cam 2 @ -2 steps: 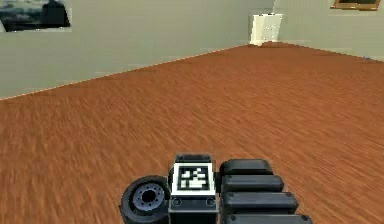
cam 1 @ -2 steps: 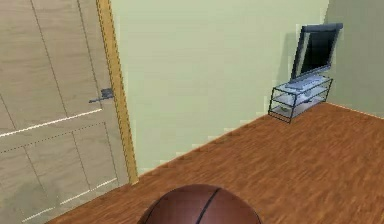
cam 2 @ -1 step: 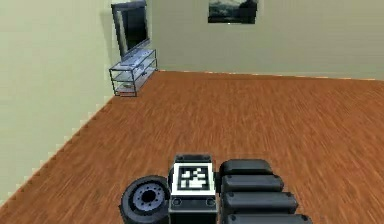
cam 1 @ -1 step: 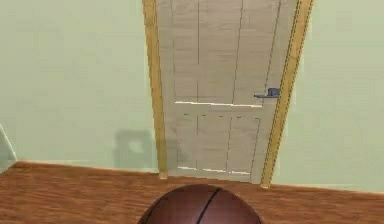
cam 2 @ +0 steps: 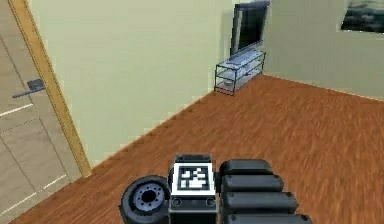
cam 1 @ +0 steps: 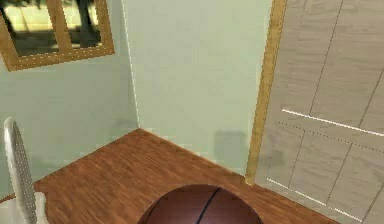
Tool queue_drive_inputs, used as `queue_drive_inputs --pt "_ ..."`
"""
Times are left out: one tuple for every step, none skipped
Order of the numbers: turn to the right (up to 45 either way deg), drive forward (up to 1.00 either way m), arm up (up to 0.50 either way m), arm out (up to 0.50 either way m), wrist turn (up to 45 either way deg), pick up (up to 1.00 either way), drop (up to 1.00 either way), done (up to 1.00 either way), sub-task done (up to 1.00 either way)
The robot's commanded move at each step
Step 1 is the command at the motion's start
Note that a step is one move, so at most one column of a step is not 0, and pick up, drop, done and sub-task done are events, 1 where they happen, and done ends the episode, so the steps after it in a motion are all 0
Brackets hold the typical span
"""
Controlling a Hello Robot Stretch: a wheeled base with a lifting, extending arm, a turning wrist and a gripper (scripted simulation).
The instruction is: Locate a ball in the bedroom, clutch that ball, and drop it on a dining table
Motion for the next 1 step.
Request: queue_drive_inputs --pt "0.0 0.2 0.0 0.0 0.0 0.0 0.0 0.0 0.0"
